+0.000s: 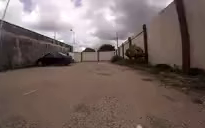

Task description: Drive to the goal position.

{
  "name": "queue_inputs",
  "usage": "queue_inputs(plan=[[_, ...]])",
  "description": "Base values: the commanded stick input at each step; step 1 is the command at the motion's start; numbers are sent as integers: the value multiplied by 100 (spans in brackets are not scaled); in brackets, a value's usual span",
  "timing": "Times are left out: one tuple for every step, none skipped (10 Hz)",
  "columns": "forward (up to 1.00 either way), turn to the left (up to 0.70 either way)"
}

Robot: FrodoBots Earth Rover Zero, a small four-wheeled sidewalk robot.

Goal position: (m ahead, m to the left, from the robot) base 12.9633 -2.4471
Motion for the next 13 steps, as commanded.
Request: queue_inputs(plan=[[50,-1],[50,-1],[50,-1],[50,-1],[50,-1],[50,-1],[50,-1],[50,-1],[50,-1],[50,-1],[50,-1],[50,0],[50,0]])
